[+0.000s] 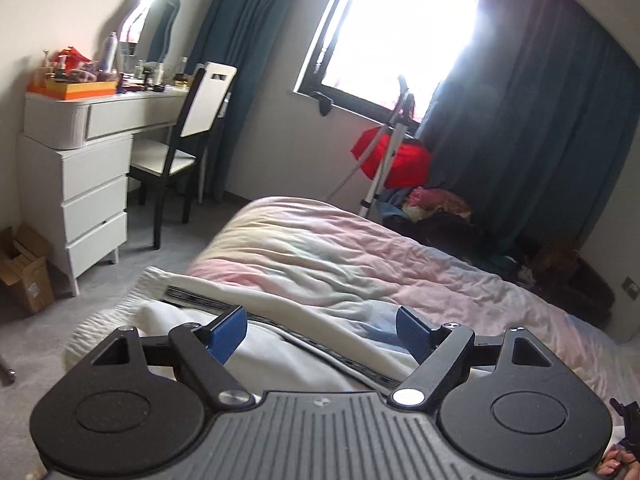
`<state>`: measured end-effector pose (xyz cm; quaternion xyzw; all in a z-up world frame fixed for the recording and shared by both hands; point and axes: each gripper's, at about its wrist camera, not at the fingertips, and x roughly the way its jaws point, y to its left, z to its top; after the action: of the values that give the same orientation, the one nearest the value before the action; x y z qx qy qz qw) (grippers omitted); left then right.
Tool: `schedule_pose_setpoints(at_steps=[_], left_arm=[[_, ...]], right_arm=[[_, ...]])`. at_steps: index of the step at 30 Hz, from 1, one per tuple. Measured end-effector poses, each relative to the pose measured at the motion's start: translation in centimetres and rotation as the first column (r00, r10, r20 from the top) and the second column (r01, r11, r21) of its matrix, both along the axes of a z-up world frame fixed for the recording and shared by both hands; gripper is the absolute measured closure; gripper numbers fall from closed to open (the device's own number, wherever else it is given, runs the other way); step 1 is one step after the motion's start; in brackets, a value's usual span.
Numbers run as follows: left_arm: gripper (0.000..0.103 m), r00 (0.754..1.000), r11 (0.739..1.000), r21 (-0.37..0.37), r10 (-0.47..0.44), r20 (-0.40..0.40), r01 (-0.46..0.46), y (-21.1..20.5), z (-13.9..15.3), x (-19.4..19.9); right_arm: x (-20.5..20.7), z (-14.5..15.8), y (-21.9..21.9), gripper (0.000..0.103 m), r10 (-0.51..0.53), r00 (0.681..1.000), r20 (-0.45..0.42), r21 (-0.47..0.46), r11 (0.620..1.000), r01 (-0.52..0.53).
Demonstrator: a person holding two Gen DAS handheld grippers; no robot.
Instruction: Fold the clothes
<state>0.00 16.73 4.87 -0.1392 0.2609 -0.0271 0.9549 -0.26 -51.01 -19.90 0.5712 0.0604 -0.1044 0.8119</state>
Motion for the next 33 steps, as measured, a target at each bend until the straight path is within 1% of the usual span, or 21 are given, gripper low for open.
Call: schedule_pose_setpoints(at_steps=[2,4,6,7,8,9,11,12,13,14,16,17,21,23,24,25,27,28,30,32,33], left_arm=[[0.019,0.998,0.998,0.055,-0.042,-0.039,0.044,-4.6,-1.9,1.9],[0.020,0.992,0.994,0.064,-0.080,-0.097,0.086,-8.3,-4.6,3.5],[0.023,0.982,0.988,0.084,-0.115,-0.148,0.128,-11.2,-7.4,4.6],[0.023,0.978,0.984,0.105,-0.128,-0.167,0.147,-12.6,-8.8,4.9],[0.023,0.973,0.979,0.117,-0.146,-0.178,0.169,-13.6,-10.0,5.1],[0.023,0.969,0.976,0.108,-0.165,-0.184,0.187,-14.3,-11.1,5.1],[0.023,0.961,0.979,0.034,-0.188,-0.202,0.199,-14.8,-13.2,4.8],[0.023,0.957,0.980,0.011,-0.194,-0.215,0.201,-14.9,-14.1,4.5],[0.023,0.955,0.977,0.023,-0.202,-0.217,0.212,-15.2,-14.8,4.2],[0.023,0.954,0.972,0.057,-0.212,-0.213,0.228,-15.6,-15.2,3.8],[0.023,0.956,0.957,0.152,-0.215,-0.200,0.247,-16.5,-15.8,2.8],[0.022,0.956,0.951,0.184,-0.212,-0.203,0.250,-16.8,-16.2,2.6],[0.022,0.945,0.929,0.254,-0.204,-0.258,0.270,-17.8,-17.8,2.8],[0.021,0.941,0.916,0.283,-0.209,-0.266,0.283,-18.1,-18.2,2.8],[0.021,0.941,0.915,0.285,-0.209,-0.268,0.284,-18.1,-18.2,2.8],[0.021,0.940,0.917,0.281,-0.208,-0.269,0.283,-18.0,-18.1,2.8],[0.021,0.939,0.919,0.272,-0.209,-0.272,0.284,-17.8,-17.9,2.9],[0.021,0.938,0.921,0.266,-0.211,-0.274,0.285,-17.7,-17.7,3.0],[0.021,0.939,0.925,0.258,-0.205,-0.276,0.278,-17.3,-17.2,3.0],[0.021,0.948,0.928,0.273,-0.182,-0.260,0.253,-16.8,-16.1,2.7],[0.021,0.956,0.928,0.292,-0.164,-0.242,0.233,-16.6,-15.5,2.4]], right_arm=[[0.4,-0.1,-0.2,0.025,-0.002,1.000,-0.031,-0.002,1.000,0.002],[0.7,-0.6,-0.1,0.026,-0.009,0.995,-0.097,-0.006,1.000,0.008],[1.1,-1.0,0.2,0.038,-0.006,0.986,-0.166,-0.030,1.000,0.001],[1.2,-1.2,0.4,0.039,0.001,0.982,-0.188,-0.040,0.999,-0.009],[1.3,-1.2,0.6,0.049,-0.006,0.976,-0.219,-0.064,0.998,-0.008],[1.4,-1.1,0.8,0.062,-0.013,0.968,-0.250,-0.087,0.996,-0.009],[1.7,-0.6,1.5,0.077,-0.030,0.946,-0.323,-0.170,0.985,-0.027],[1.8,-0.3,1.9,0.079,-0.038,0.936,-0.349,-0.213,0.976,-0.040],[1.6,0.0,2.0,0.081,-0.046,0.938,-0.345,-0.229,0.973,-0.037],[1.4,0.3,2.1,0.086,-0.053,0.939,-0.341,-0.245,0.969,-0.034],[0.9,0.9,2.3,0.088,-0.069,0.943,-0.327,-0.267,0.963,-0.022],[0.6,1.3,2.5,0.089,-0.076,0.945,-0.317,-0.279,0.960,-0.017],[0.3,3.0,3.5,0.090,-0.098,0.952,-0.290,-0.354,0.935,-0.012],[0.5,4.4,4.5,0.090,-0.111,0.956,-0.271,-0.420,0.908,-0.014],[0.4,5.1,5.2,0.090,-0.113,0.959,-0.259,-0.458,0.889,-0.019],[0.6,6.3,6.4,0.090,-0.113,0.963,-0.245,-0.517,0.855,-0.031],[0.8,8.5,9.4,0.090,-0.115,0.967,-0.226,-0.659,0.749,-0.065],[0.9,9.5,11.5,0.090,-0.111,0.971,-0.214,-0.729,0.680,-0.083],[1.0,10.9,15.9,0.090,-0.078,0.979,-0.190,-0.833,0.541,-0.119],[0.8,11.6,20.9,0.090,-0.017,0.985,-0.174,-0.902,0.405,-0.152],[0.7,11.2,23.6,0.090,0.019,0.983,-0.180,-0.929,0.324,-0.177]])
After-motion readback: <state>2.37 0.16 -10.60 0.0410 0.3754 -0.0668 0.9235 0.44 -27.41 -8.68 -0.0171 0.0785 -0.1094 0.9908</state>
